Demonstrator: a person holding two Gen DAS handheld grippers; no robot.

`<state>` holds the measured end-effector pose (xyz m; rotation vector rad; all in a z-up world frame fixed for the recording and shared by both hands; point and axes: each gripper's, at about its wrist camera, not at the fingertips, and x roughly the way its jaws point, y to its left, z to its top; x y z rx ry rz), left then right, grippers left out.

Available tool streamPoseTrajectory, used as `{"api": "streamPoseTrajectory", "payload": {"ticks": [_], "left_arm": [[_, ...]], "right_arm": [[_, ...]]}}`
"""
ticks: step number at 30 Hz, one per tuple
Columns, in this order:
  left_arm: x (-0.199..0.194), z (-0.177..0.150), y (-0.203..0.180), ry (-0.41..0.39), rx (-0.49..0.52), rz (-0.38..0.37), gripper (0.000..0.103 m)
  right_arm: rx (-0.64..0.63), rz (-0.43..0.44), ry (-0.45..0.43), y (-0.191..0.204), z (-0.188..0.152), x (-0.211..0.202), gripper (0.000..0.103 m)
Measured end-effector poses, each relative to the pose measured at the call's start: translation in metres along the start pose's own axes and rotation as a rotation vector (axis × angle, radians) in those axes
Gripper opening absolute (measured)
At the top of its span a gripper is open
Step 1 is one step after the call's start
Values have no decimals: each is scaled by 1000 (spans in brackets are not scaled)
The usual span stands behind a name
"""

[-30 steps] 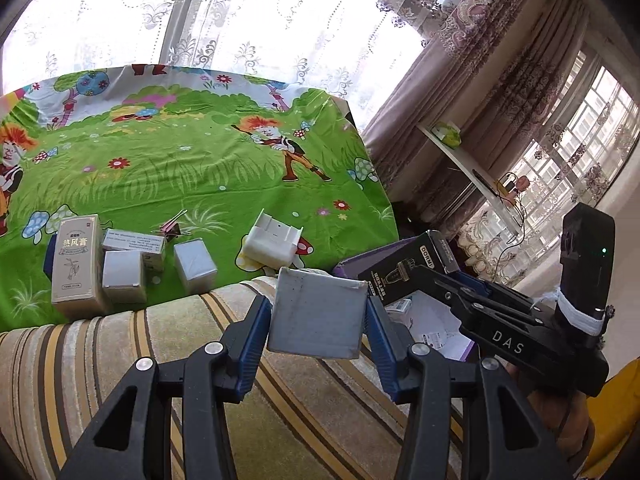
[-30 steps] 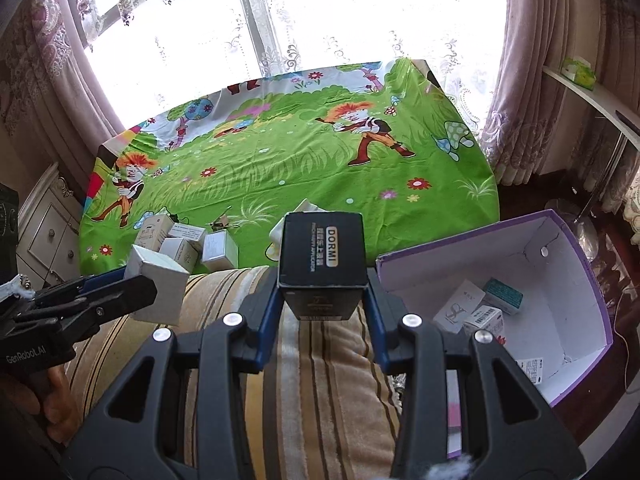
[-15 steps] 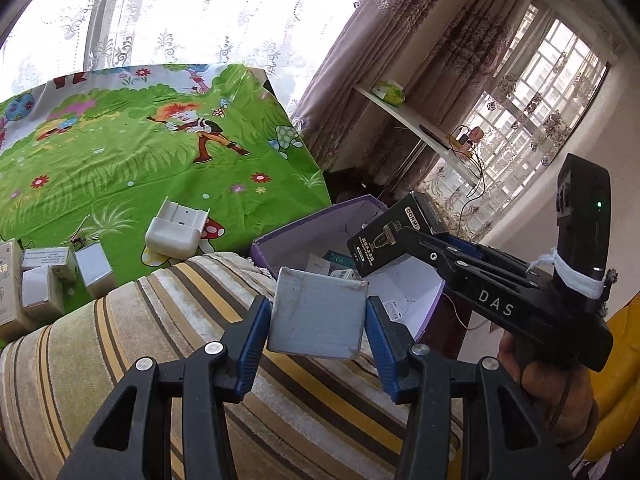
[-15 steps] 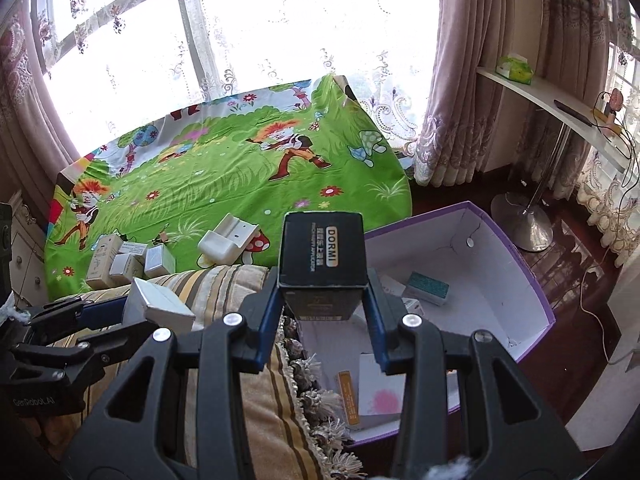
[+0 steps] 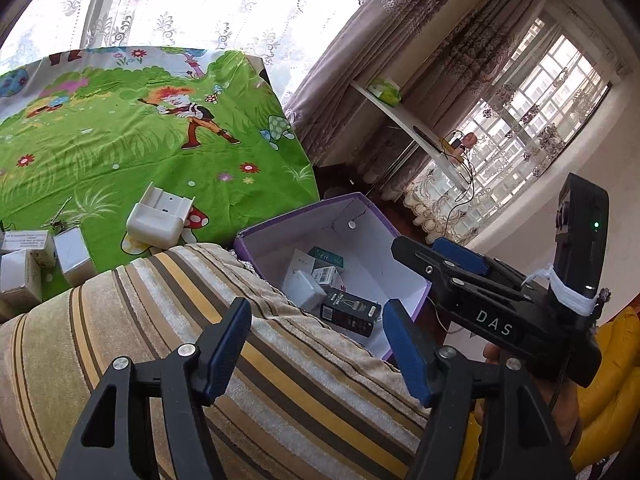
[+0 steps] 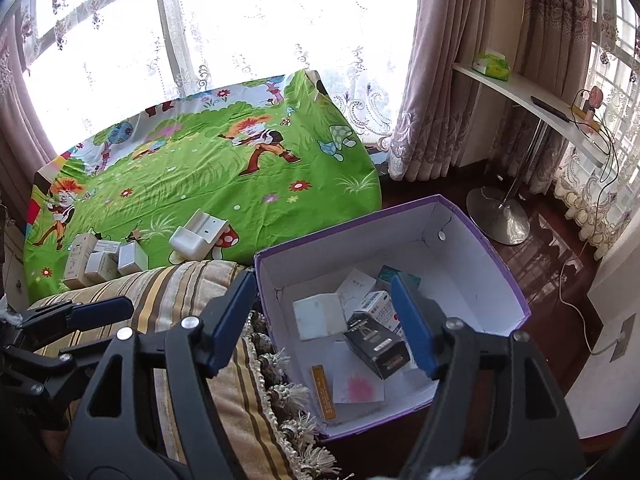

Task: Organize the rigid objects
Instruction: 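Move both tools back over the bed toward the cream box and white holder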

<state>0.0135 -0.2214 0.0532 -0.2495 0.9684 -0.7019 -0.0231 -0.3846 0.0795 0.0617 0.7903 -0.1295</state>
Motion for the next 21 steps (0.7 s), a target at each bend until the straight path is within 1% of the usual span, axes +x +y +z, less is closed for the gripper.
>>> {"api": "streamPoseTrajectory", "payload": {"ticks": [5,10,14,21], "left_arm": [[-11,1,10,-36,-25,40,69],[-31,4,25,-89,-39,113,69],[-51,5,52,-127,-107,151,69],[-90,-4,111,-178,-270,230,69]], "right_arm": [[-4,25,1,4,-1,-1,76],[-19,52,5,13,-1,-1,78],[-44,70,6,24,0,-1,79],[-87,94,18,44,0,4,80]]}}
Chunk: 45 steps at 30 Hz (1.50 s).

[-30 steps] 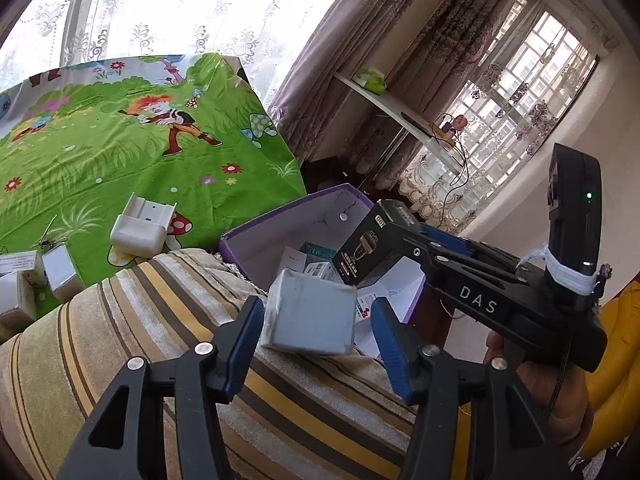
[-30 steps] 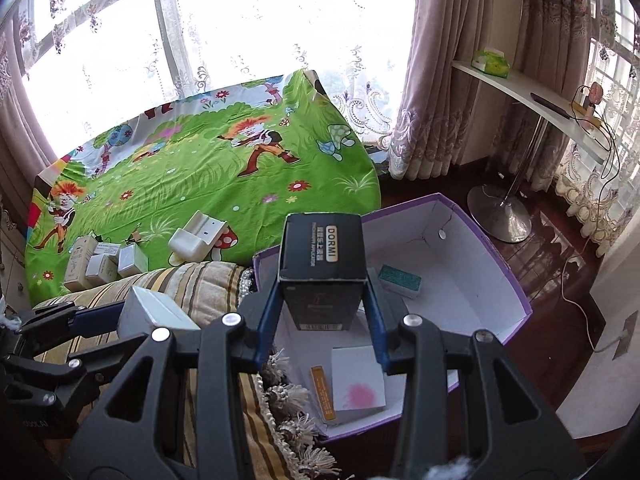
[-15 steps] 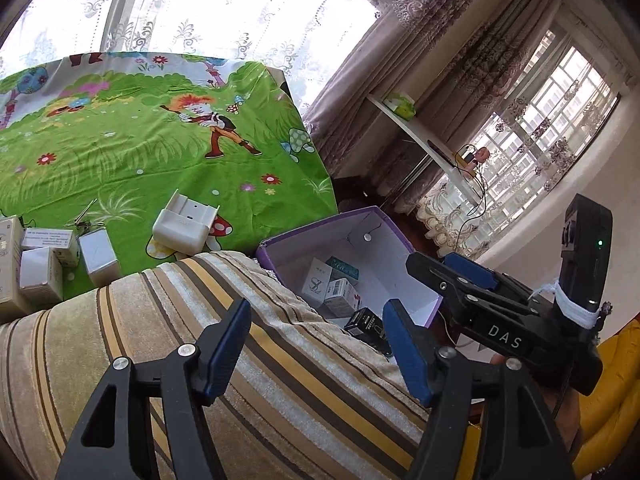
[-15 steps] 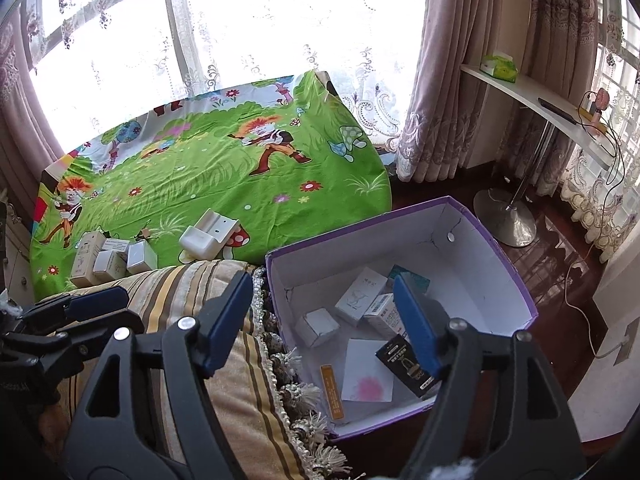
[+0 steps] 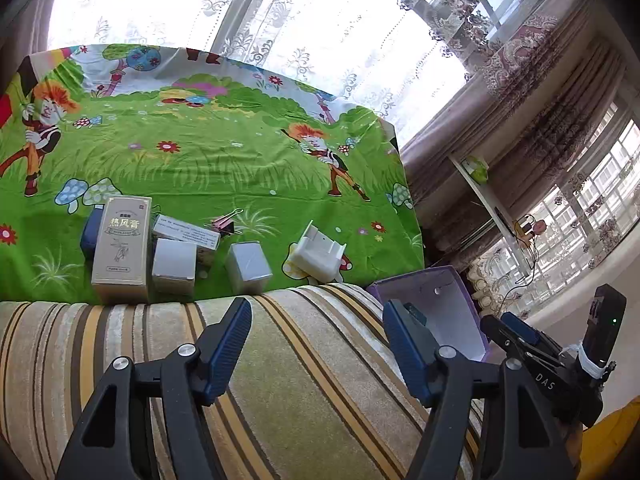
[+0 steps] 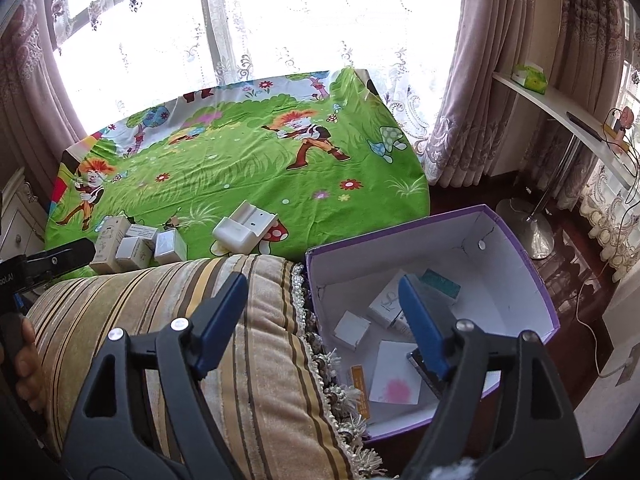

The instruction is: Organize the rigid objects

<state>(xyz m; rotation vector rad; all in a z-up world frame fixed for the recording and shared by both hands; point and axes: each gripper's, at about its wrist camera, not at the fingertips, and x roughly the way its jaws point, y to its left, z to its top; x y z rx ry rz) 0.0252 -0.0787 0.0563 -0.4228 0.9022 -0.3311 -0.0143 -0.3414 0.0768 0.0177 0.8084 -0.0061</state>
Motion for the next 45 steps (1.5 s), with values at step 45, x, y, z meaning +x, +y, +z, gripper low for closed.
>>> {"api": "streamPoseTrajectory", "payload": {"ticks": [45], "left_arm": [[47,56,126,212,-213,302,71]], "right_arm": [[-213,145,231,94,54,108,81]]}}
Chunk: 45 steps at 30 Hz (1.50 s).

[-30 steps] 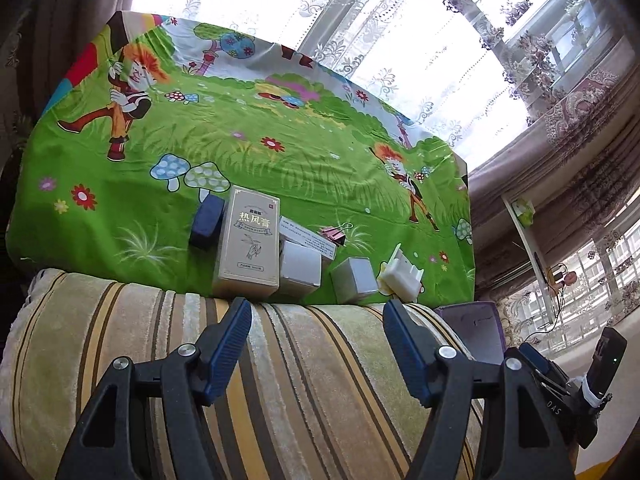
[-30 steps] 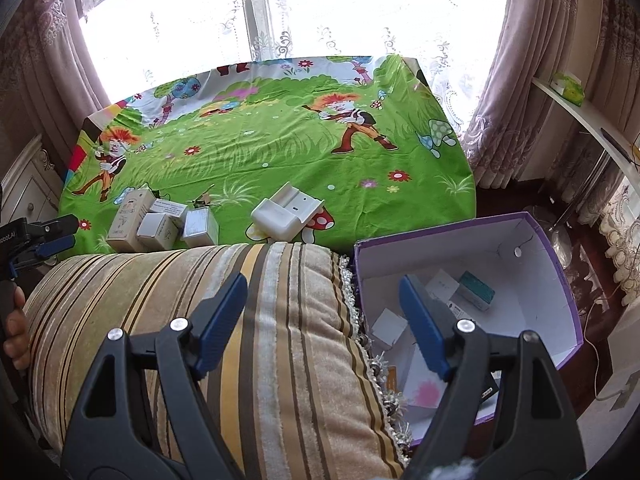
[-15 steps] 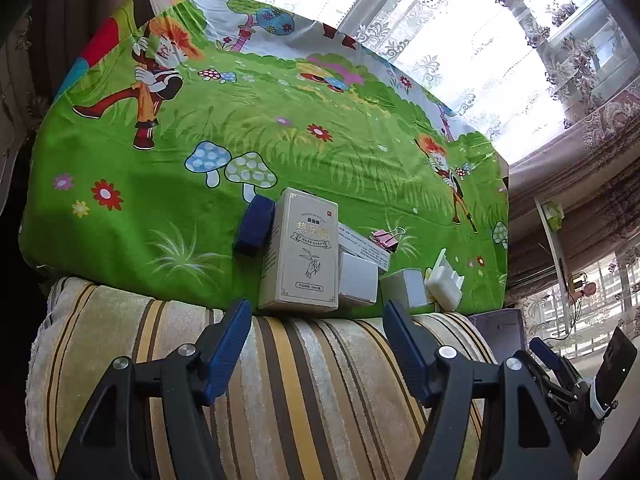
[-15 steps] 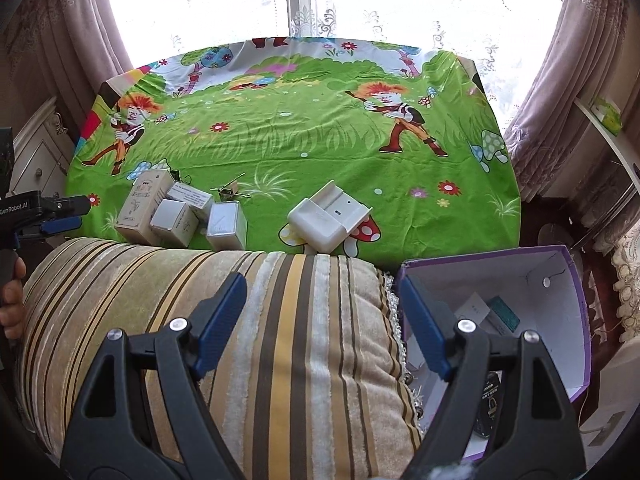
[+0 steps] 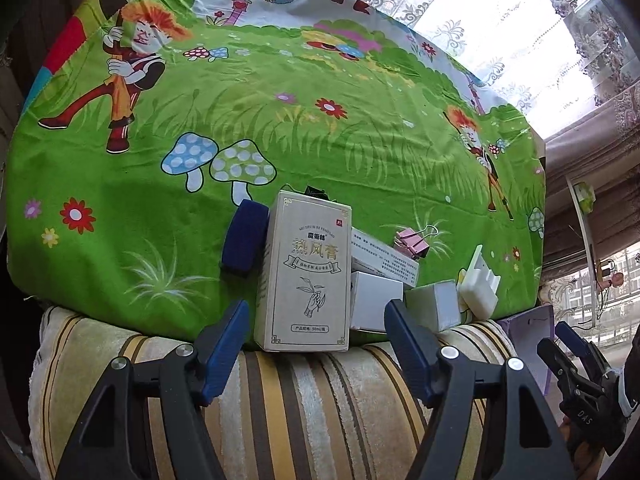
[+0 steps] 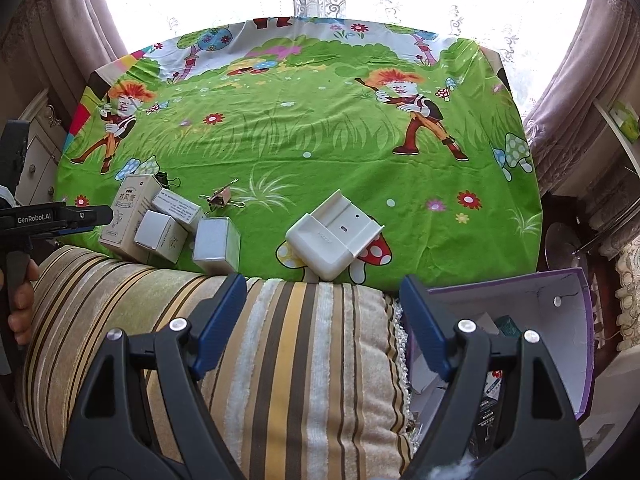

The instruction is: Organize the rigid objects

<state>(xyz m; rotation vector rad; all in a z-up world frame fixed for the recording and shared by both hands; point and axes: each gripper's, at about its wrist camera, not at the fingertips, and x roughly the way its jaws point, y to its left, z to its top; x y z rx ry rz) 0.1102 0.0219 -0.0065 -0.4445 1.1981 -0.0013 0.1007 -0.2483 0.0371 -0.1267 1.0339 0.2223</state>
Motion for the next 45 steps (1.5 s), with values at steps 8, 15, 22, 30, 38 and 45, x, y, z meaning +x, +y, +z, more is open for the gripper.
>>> {"api": "streamPoseTrajectory", "payload": {"ticks": [8,15,22,30,38,45], "left_arm": [[16,5,-7,8,30,56,71],[20,7,-10,1,66,94,71],[27,6,-15,8,91,125,70],[29,3,-13,-1,91,117,55],[14,-4,-13,-46,88,79,55],[-5,-9,-7,-109,56,34,55]], "right_arm": [[245,85,119,-25,18,42,85],[367,63,192,-26,25,73,86],[418,20,217,-27,30,92,86],[420,-8,236,-21,36,109,86],[415,-47,241,-17,41,119,86],[399,-59,253,-16,39,125,75]]}}
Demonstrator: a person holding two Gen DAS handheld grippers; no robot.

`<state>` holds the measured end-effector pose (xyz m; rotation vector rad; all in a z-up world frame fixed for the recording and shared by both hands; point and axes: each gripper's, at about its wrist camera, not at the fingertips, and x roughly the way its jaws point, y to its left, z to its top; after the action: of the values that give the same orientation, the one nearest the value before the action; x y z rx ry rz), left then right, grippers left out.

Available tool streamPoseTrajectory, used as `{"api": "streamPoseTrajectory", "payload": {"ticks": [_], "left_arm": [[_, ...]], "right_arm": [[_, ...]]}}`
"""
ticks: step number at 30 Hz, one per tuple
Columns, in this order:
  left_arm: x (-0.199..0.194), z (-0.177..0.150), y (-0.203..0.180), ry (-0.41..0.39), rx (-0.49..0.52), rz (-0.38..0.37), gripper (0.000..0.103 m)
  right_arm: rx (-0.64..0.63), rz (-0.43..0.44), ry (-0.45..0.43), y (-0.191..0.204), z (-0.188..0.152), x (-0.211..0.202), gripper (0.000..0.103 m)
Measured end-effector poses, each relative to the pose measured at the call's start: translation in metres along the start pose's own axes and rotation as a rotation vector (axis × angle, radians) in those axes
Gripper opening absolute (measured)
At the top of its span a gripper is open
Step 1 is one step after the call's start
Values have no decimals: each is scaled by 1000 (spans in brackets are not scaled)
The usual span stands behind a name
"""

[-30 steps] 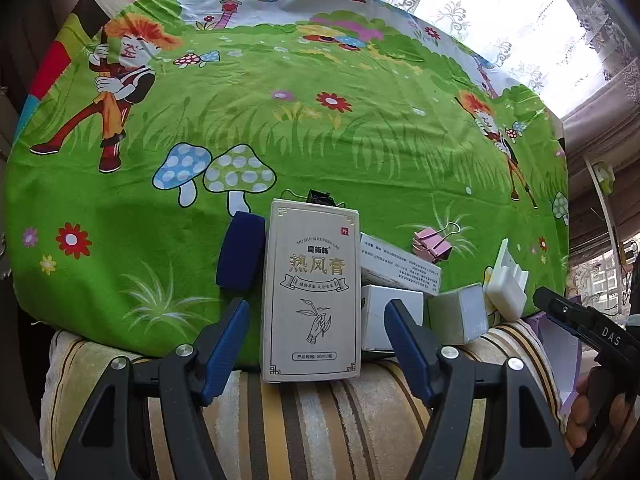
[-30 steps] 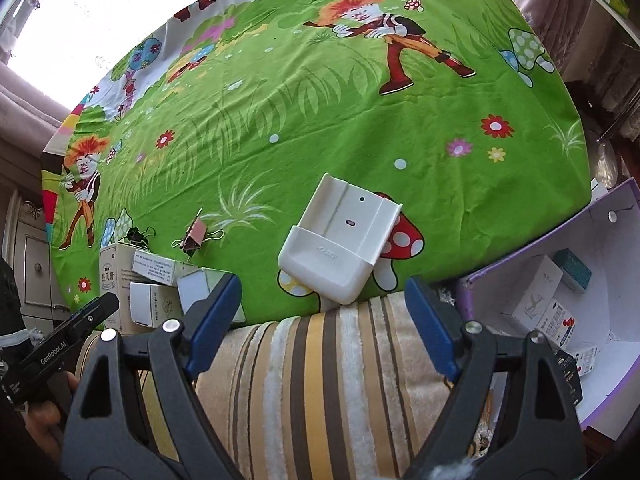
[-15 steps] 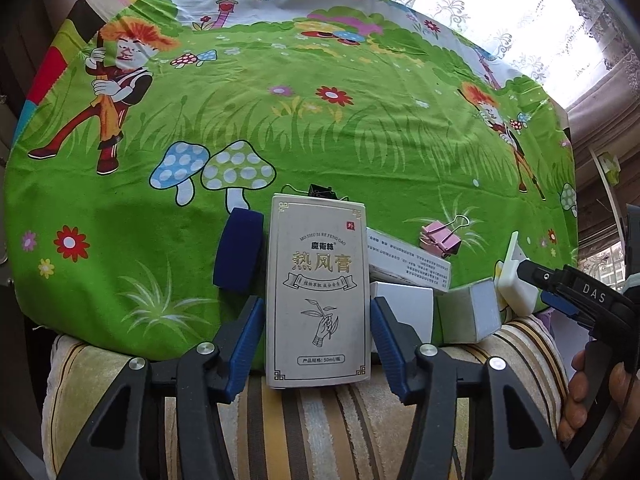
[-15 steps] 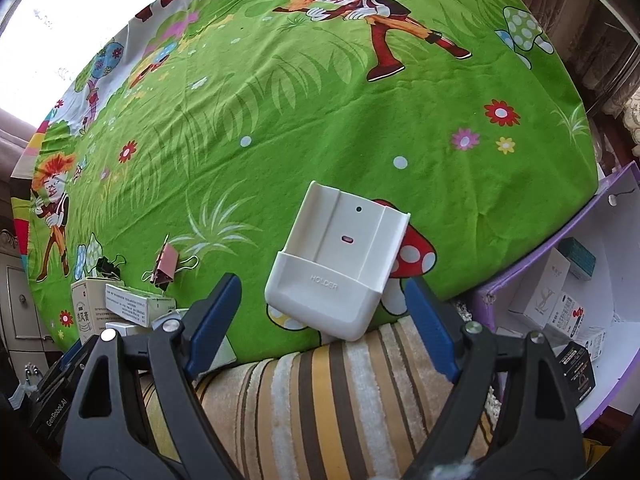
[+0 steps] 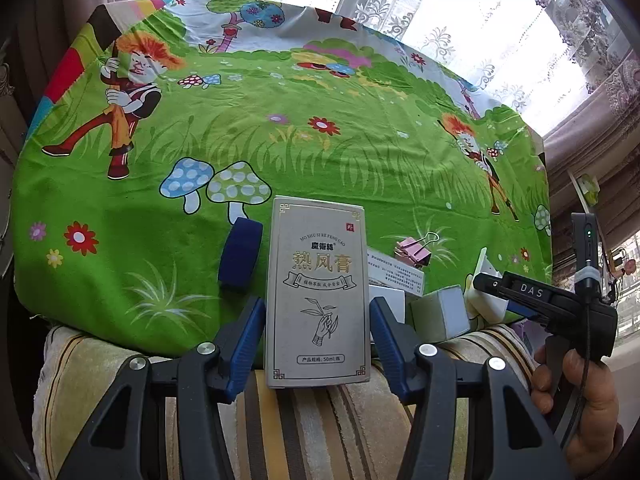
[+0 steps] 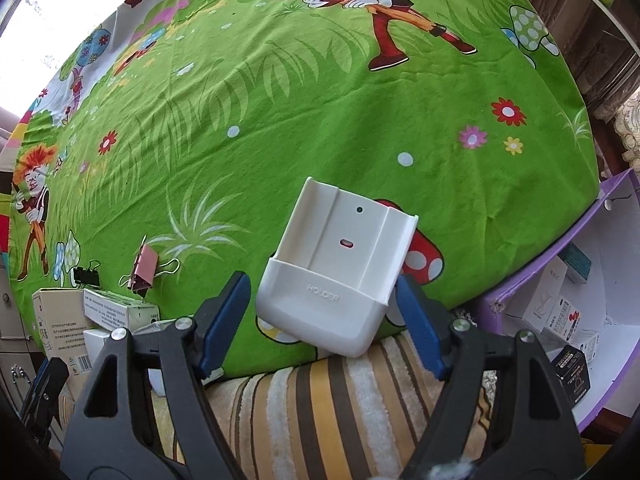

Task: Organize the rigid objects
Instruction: 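Grasp the white plastic holder with the right tool and lift it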

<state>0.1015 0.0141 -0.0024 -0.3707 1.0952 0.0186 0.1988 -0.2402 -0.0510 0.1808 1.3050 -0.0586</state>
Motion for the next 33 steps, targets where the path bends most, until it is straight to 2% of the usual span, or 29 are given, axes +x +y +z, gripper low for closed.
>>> {"api": "streamPoseTrajectory", "payload": {"ticks": [10,17,23,24,25,27,32,33], "left_arm": [[-14,0,12,-57,-78,-49,55],[-24,-3,3,-75,-72,-85,55],[-31,-11,-18,-68,-46,-160,55],[-31,-12,-23,-63,-39,-172,55],[-31,-14,-28,-59,-34,-183,55],[-31,-17,-37,-51,-19,-203,55],[-29,-23,-51,-36,12,-220,55],[-29,-24,-51,-35,12,-220,55]], "right_arm": [[-18,70,-73,-11,-13,-23,70],[-63,94,-168,-16,-28,-53,69],[-101,102,-228,-22,-48,-80,67],[-106,105,-229,-23,-50,-82,45],[-101,114,-221,-26,-52,-83,34],[-93,135,-212,-32,-57,-84,34],[-137,124,-176,-34,-62,-79,35],[-151,120,-173,-32,-61,-78,44]]}}
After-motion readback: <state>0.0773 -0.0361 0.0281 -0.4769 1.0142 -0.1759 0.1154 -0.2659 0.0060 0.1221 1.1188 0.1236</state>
